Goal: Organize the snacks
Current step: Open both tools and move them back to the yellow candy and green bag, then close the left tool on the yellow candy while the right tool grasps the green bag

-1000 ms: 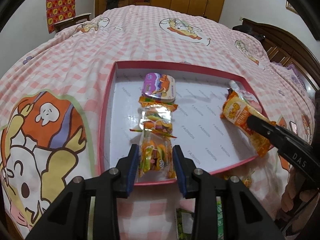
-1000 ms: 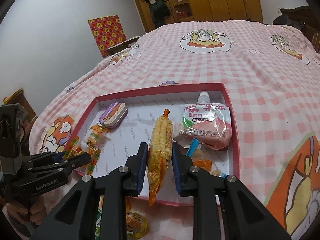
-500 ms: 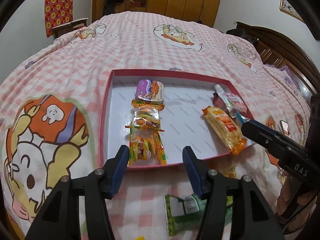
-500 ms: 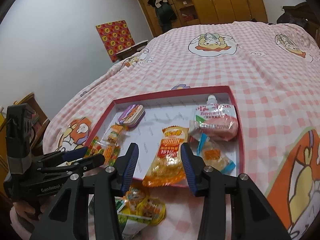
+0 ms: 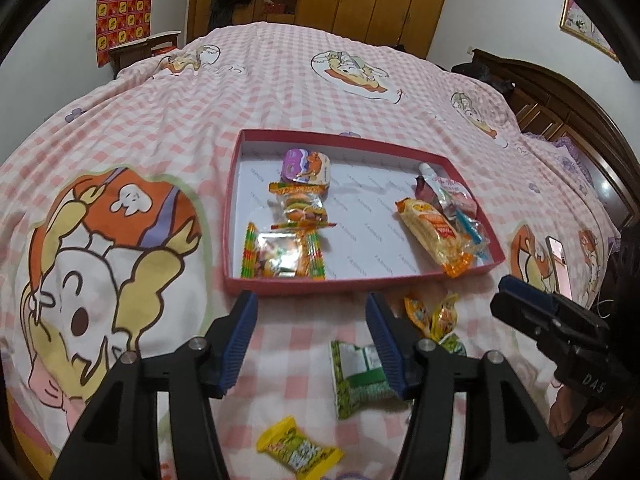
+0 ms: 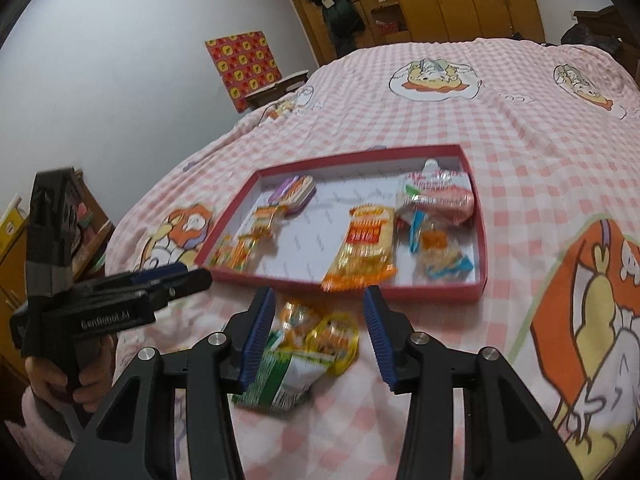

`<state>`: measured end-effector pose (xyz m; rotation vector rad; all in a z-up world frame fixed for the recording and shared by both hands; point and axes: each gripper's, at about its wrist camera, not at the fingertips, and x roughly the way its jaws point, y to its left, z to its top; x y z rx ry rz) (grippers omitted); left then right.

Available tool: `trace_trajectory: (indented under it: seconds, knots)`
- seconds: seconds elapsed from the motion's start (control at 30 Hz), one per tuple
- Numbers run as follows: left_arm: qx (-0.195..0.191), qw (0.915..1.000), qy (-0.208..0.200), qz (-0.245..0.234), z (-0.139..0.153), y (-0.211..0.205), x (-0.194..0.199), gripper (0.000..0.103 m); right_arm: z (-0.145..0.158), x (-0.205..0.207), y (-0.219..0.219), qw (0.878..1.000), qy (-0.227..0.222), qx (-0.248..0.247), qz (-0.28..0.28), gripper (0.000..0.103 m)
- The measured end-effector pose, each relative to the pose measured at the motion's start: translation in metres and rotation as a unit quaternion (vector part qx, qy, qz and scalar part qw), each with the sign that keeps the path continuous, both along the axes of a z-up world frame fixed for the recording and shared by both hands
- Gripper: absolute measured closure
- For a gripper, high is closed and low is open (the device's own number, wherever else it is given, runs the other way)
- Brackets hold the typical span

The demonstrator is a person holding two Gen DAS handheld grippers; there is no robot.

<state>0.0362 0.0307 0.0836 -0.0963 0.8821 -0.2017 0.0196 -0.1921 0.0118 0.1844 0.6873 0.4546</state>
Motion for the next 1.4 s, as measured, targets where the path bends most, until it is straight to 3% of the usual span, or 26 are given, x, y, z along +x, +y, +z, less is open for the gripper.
trace_trajectory:
  seconds: [0.57,1.1,1.27,1.4]
  knots:
    - [0.007,0.9999,0.011,0.002,-0.006,0.012,-0.033,0.044,-0.023,-0.026,0.02,0.998,0.045,-0.009,0.035,0.056]
    - [0.006,0.9992,0.039,-0.007,-0.033,0.015,-0.057,0.044,-0.041,-0.026,0.037,0.997,0.067,-0.02,0.035,0.054]
    - [0.007,0.999,0.042,-0.015,-0.038,0.01,-0.058,0.057,-0.044,-0.024,0.039,0.997,0.066,-0.018,0.03,0.053]
    - [0.012,0.9991,0.037,-0.018,-0.04,0.008,-0.058,0.058,-0.047,-0.021,0.039,0.997,0.072,-0.01,0.024,0.052]
